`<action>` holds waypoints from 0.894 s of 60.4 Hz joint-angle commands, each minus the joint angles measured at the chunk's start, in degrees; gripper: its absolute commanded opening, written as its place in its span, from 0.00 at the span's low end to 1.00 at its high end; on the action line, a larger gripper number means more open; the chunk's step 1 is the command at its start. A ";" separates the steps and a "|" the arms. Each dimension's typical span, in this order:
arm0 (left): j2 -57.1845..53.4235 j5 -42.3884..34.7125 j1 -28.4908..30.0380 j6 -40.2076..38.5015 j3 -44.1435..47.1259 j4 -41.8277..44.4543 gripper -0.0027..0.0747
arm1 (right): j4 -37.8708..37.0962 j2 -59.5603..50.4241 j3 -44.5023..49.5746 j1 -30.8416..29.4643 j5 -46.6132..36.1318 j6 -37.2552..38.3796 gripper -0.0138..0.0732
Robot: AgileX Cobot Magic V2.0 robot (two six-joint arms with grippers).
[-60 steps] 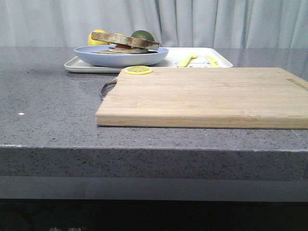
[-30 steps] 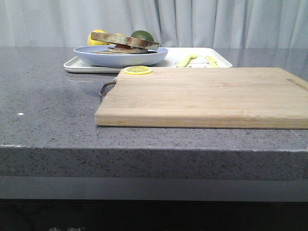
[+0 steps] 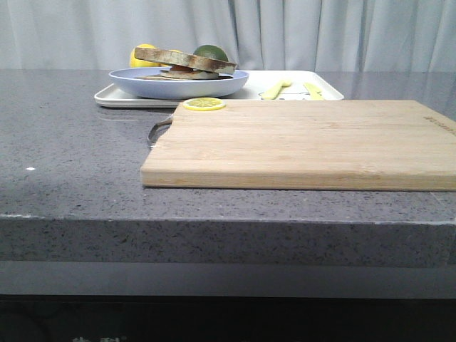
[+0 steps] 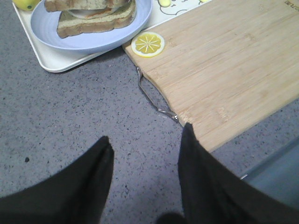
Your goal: Place bread and move sandwich to tray
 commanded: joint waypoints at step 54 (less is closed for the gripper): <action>-11.62 -11.32 -0.06 -0.67 8.06 -0.77 0.01 | -5.94 0.01 -1.21 -0.31 -0.92 8.93 0.08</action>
